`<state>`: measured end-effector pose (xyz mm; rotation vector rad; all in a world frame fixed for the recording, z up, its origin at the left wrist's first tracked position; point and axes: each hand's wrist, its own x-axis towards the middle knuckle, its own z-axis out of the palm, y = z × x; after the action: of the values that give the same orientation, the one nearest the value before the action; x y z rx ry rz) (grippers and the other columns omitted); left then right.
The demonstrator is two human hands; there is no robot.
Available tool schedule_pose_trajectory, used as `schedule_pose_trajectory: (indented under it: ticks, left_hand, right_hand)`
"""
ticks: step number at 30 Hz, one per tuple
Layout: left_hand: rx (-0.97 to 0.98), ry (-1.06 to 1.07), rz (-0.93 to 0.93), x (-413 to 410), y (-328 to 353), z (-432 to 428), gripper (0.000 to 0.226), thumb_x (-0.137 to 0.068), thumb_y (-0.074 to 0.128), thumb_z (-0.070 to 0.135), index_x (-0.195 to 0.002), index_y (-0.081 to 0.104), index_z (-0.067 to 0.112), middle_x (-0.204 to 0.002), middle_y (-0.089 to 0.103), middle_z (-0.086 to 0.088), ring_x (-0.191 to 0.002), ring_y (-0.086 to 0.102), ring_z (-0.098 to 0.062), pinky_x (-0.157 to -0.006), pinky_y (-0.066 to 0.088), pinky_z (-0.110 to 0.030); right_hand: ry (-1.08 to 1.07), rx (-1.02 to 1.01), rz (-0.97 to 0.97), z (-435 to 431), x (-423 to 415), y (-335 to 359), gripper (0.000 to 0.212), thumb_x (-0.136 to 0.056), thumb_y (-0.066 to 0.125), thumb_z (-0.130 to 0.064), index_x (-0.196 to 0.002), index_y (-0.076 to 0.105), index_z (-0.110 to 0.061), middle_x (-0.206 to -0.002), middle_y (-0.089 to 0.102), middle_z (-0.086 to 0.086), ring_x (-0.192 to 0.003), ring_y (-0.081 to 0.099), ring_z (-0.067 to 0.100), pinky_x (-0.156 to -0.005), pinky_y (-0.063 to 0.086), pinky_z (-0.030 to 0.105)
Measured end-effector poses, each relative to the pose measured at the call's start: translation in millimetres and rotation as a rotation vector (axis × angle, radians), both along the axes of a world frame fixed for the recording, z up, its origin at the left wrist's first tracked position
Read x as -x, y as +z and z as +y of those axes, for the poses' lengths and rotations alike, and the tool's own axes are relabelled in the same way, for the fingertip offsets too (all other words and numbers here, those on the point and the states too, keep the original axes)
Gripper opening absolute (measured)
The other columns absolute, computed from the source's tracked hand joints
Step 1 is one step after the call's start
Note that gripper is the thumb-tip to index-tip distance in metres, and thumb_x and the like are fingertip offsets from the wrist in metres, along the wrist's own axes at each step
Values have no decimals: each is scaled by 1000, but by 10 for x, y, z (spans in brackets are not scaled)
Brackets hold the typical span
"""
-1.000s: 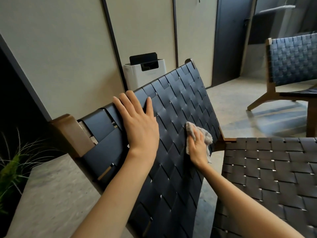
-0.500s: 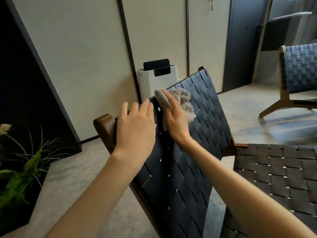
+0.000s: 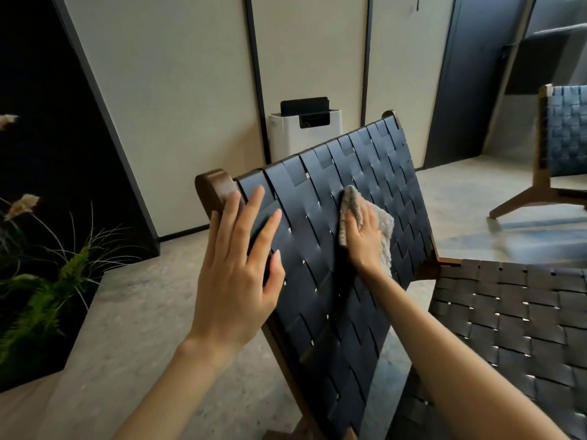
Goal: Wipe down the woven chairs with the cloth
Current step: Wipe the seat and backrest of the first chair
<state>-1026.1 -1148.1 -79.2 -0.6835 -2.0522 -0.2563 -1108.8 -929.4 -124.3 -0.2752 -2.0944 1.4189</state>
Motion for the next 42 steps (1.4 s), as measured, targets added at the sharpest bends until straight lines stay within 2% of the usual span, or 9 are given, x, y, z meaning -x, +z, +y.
schedule_pose_trajectory:
  ticks: [4,10,12,18,22,25,30,35,42]
  left_hand:
    - [-37,-91,-114,-83,-227,-51,55,-99,30,34,-150,17,18,-159,-4,-3,-146,-10,-25,-119,-2,-29]
    - [-113,-166,-194,-107,-470,-45,63,-101,24,40,-149,-13,27,-153,-30,5,-145,-16,-22,-120,-2,-32]
    - [-125,-174,-198,-125,-554,-25,68,-100,27,40,-148,-18,25,-152,-33,2,-145,-16,-25,-120,5,-39]
    - [-206,-192,-312,-264,-759,12,80,-97,32,46,-145,-26,18,-151,-35,-2,-145,-15,-21,-116,22,-48]
    - [-185,-212,-373,-352,-837,2,82,-94,31,49,-142,-31,24,-149,-39,4,-144,-20,-15,-117,16,-40]
    - [-210,-241,-386,-368,-901,31,77,-97,28,45,-141,-32,25,-145,-43,8,-143,-21,-15,-119,14,-37]
    - [-274,-239,-411,-363,-962,106,71,-99,28,39,-143,-24,18,-148,-34,-1,-142,-24,-15,-112,-5,-9]
    - [-268,-194,-400,-366,-971,105,69,-100,27,40,-143,-21,15,-149,-28,-5,-141,-22,-15,-117,0,-27]
    - [-261,-170,-405,-406,-929,124,70,-100,35,30,-141,-17,7,-151,-21,-19,-140,-19,-21,-119,3,-39]
  right_hand:
    - [68,-150,219,-371,-325,-67,46,-101,40,-18,-145,34,-28,-151,33,1,-142,24,15,-115,9,21]
    - [306,-412,426,-692,-916,-484,48,-99,34,-32,-146,28,-44,-155,26,-9,-145,17,13,-117,12,31]
    - [231,-417,355,-509,-833,-632,50,-98,35,-32,-147,27,-40,-156,26,-2,-145,18,18,-118,11,35]
    - [-50,95,-107,-40,-536,-924,50,-103,34,-27,-151,21,-26,-158,21,1,-145,17,21,-119,8,40]
    - [4,4,-69,-274,-838,-1037,48,-103,35,-21,-150,24,-27,-155,25,4,-142,22,21,-116,12,34]
    - [82,-104,-17,-505,-1226,-1134,46,-98,33,-32,-139,19,-48,-154,26,0,-139,22,17,-108,9,23]
    - [179,-219,-52,-716,-1715,-1293,47,-94,26,-37,-137,14,-53,-155,20,-6,-139,13,11,-102,-4,4]
    - [199,-280,-42,-643,-2018,-1539,41,-98,38,-32,-137,30,-44,-137,34,-11,-121,28,8,-102,20,26]
    - [295,-59,-255,-557,-2176,-1866,45,-103,36,-26,-145,20,-29,-148,23,-5,-134,32,18,-112,33,42]
